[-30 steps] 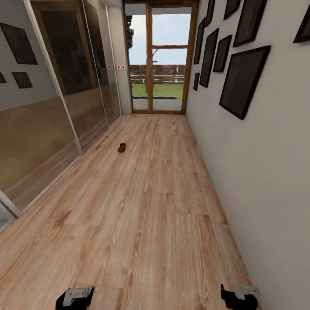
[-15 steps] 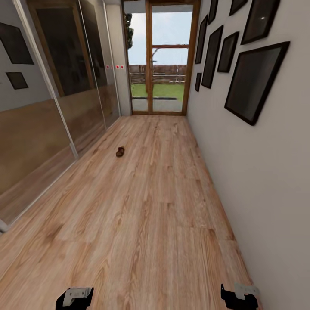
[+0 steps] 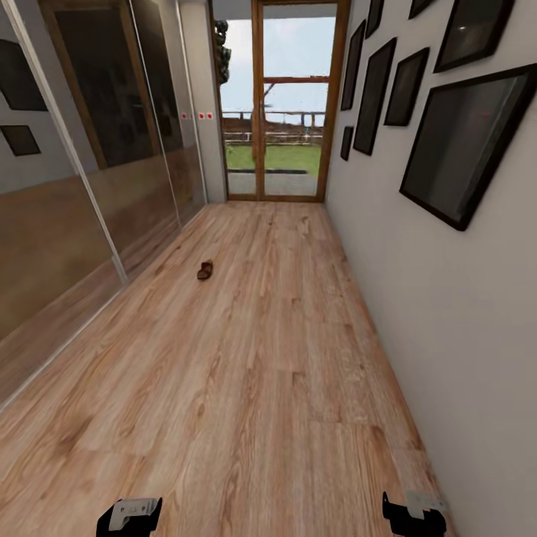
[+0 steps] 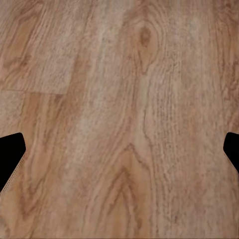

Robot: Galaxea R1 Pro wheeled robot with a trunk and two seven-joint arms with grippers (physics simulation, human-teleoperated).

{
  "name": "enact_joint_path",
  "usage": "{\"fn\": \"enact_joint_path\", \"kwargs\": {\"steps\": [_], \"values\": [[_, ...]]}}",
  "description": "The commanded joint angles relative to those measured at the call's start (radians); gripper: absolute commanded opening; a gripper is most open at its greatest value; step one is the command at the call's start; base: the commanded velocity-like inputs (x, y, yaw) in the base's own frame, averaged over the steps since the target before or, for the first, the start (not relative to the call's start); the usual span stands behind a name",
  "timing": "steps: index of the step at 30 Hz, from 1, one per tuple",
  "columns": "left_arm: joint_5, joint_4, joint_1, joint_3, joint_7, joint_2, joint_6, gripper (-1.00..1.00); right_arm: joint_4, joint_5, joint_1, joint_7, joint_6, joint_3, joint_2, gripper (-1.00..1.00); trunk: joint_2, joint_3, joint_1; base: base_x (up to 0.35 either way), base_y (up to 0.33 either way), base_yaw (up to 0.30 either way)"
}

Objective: Pick up the two gym shoes and the two sandals from the corridor floor and place them onto the hallstand (shoe rack) in the corridor, making sure they are on the rack and not on the floor. Arrange them so the two gym shoes are next to each other and the two sandals are next to each other.

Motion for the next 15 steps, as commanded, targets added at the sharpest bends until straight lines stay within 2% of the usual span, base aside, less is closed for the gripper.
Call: {"fn": "enact_joint_path", "kwargs": {"steps": [1,15], "values": [[-0.006,0.000,-0.001,0.008,-0.008,-0.001,-0.004,1.00,0.001,-0.003,-0.001,0.001,-0.004,-0.002,0.000,1.00,0.000,-0.001,0.000,0.339,0.000,0.000],[-0.006,0.000,-0.001,0.008,-0.008,-0.001,-0.004,1.00,0.001,-0.003,-0.001,0.001,-0.004,-0.002,0.000,1.00,0.000,-0.001,0.000,0.339,0.000,0.000]]}}
